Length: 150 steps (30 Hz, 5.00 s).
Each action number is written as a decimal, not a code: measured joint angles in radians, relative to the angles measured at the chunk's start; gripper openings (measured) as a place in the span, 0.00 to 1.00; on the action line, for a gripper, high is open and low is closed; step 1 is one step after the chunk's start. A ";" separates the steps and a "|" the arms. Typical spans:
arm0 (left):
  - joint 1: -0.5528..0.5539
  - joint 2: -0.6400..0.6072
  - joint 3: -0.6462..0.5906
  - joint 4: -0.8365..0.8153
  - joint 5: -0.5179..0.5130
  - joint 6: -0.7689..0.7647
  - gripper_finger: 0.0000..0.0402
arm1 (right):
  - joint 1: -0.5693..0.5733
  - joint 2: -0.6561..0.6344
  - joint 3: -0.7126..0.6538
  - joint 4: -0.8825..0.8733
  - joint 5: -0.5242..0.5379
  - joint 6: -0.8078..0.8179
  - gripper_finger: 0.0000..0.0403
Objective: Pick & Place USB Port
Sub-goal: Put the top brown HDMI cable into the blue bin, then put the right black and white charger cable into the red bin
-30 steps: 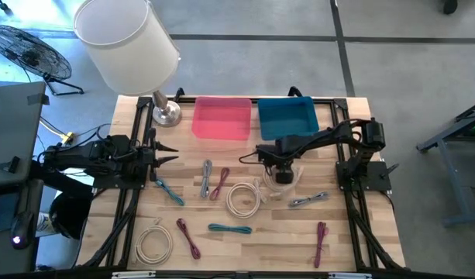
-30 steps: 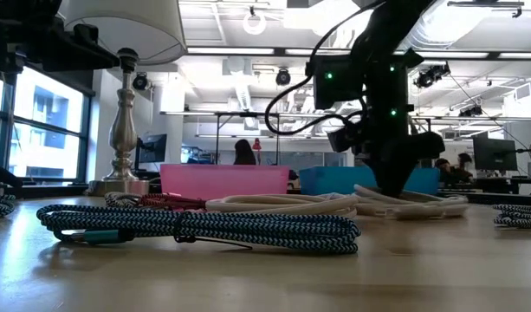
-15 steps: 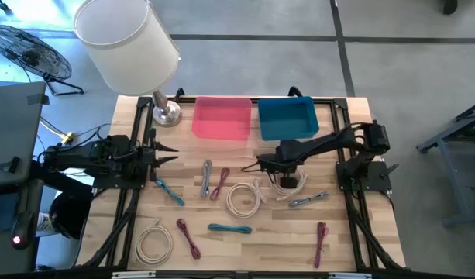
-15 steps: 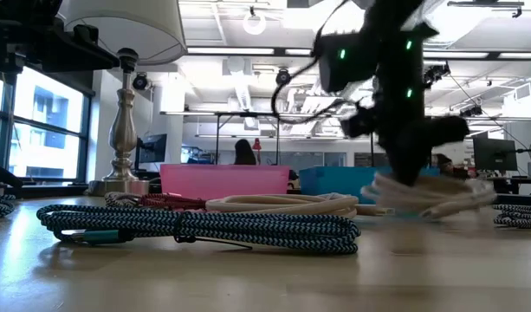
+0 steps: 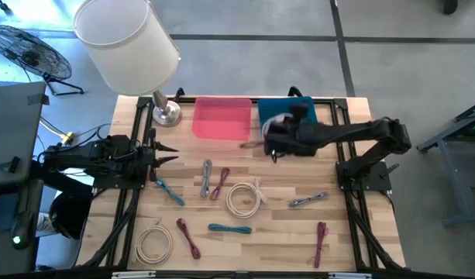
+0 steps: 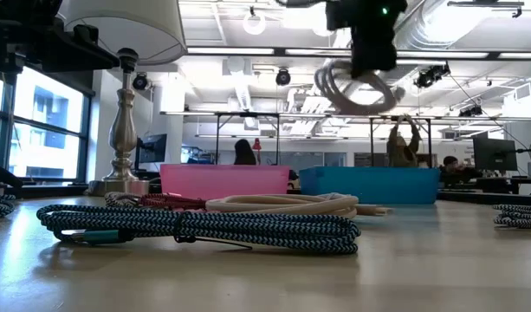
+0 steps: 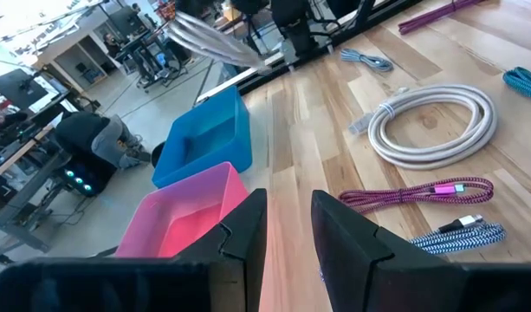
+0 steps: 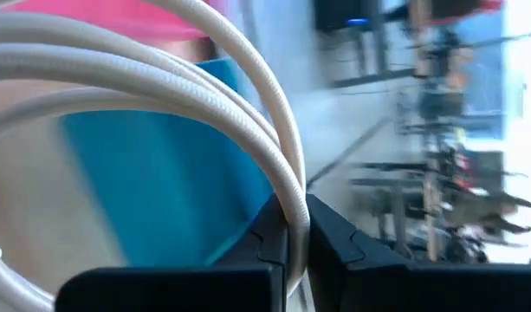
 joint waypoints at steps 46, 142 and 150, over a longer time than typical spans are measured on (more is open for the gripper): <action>0.000 0.000 -0.001 -0.004 0.000 0.000 0.22 | -0.647 0.195 -0.035 0.223 -0.622 -0.181 0.03; 0.000 0.357 -0.002 0.143 -0.005 -0.076 0.22 | 0.377 -0.220 -0.744 0.356 -1.117 0.344 0.53; 0.000 0.374 -0.002 0.143 0.002 -0.079 0.22 | 0.378 -0.103 -0.744 0.414 -1.160 0.296 0.52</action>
